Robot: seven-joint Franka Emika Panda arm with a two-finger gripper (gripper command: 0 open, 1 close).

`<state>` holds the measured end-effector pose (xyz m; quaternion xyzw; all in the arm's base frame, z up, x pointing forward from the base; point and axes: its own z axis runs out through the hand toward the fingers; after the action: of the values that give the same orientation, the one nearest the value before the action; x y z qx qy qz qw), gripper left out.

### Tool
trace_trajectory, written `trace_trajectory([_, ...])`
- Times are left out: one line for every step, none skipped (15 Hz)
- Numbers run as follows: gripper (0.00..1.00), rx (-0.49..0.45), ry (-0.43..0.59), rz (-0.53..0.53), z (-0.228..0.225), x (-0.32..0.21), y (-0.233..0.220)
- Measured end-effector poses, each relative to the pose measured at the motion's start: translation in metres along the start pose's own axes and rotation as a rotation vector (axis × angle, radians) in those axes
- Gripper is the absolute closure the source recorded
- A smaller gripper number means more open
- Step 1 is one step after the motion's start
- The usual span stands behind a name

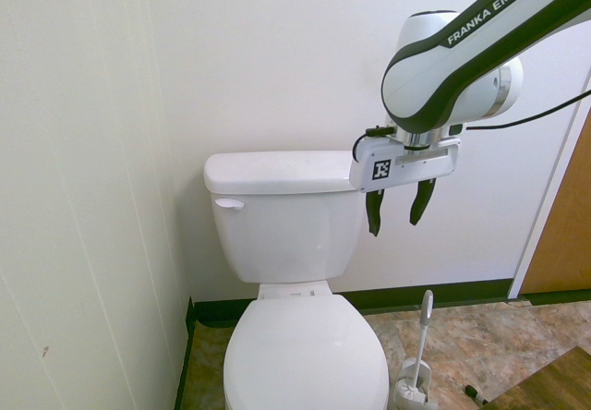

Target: Flush the toilet

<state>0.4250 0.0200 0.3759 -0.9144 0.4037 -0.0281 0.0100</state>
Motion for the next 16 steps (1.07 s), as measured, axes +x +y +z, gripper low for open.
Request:
trace_trajectory([0.00,0.000,-0.002,0.002,0.001,0.000,0.000])
trace_trajectory([0.00,0.001,-0.005,0.002,0.001,0.000,-0.001])
trace_trajectory([0.00,0.004,-0.001,-0.004,-0.001,0.001,-0.006])
trace_trajectory([0.00,0.012,0.006,-0.011,-0.004,0.003,-0.015])
trace_trajectory([0.00,0.024,0.014,-0.019,-0.010,0.008,-0.027])
trace_trajectory([0.00,0.039,0.022,-0.028,-0.016,0.015,-0.043])
trace_trajectory([0.00,0.054,0.029,-0.036,-0.021,0.023,-0.063])
trace_trajectory([0.00,0.070,0.034,-0.045,-0.024,0.031,-0.085])
trace_trajectory([0.00,0.084,0.038,-0.056,-0.026,0.037,-0.109])
trace_trajectory([0.00,0.099,0.043,-0.071,-0.028,0.041,-0.132])
trace_trajectory([0.00,0.114,0.052,-0.086,-0.030,0.041,-0.155])
trace_trajectory([0.00,0.127,0.066,-0.099,-0.034,0.040,-0.177])
trace_trajectory([0.00,0.135,0.084,-0.110,-0.036,0.037,-0.197])
trace_trajectory([0.00,0.144,0.101,-0.119,-0.038,0.036,-0.216])
trace_trajectory([0.00,0.152,0.114,-0.125,-0.039,0.036,-0.235])
trace_trajectory([0.00,0.155,0.121,-0.129,-0.035,0.038,-0.251])
